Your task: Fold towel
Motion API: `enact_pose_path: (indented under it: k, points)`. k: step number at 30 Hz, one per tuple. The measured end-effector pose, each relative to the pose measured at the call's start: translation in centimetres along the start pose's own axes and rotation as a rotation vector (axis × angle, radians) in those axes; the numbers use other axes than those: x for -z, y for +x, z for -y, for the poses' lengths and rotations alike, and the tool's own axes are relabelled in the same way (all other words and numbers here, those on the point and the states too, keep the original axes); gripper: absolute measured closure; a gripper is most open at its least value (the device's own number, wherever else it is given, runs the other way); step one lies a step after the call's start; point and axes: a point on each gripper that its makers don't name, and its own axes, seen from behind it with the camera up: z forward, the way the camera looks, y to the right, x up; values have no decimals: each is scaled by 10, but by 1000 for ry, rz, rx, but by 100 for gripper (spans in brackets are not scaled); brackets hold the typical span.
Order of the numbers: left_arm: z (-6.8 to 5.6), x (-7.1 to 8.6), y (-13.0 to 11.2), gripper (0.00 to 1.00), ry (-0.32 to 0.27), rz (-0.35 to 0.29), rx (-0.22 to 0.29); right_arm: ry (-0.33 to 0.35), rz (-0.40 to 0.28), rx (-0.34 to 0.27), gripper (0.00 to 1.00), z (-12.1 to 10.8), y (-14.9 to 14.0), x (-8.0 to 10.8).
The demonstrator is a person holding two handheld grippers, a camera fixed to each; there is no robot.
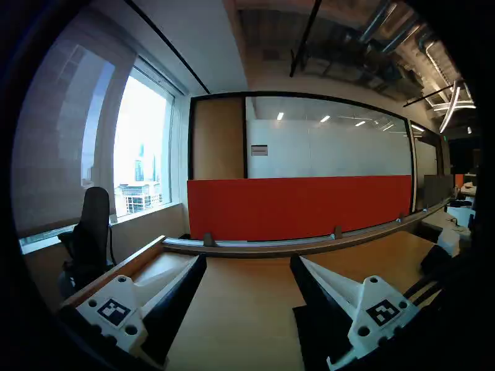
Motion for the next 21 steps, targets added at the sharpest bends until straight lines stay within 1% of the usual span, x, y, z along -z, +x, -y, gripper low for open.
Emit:
enact_pose_path:
  k: [6, 11, 15, 21]
  points:
    - [1, -2, 3, 0, -5, 24, 3, -6, 11, 9, 1, 1, 16, 2]
    - [-5, -3, 10, 0, -38, 43, -10, 10, 19, 29, 1, 4, 27, 2]
    - [-12, -4, 15, 0, -75, 59, -31, 55, 44, 43, 1, 13, 30, 4]
    - [-25, -2, 18, 0, -146, 91, -58, 151, 88, 81, 1, 33, 30, 10]
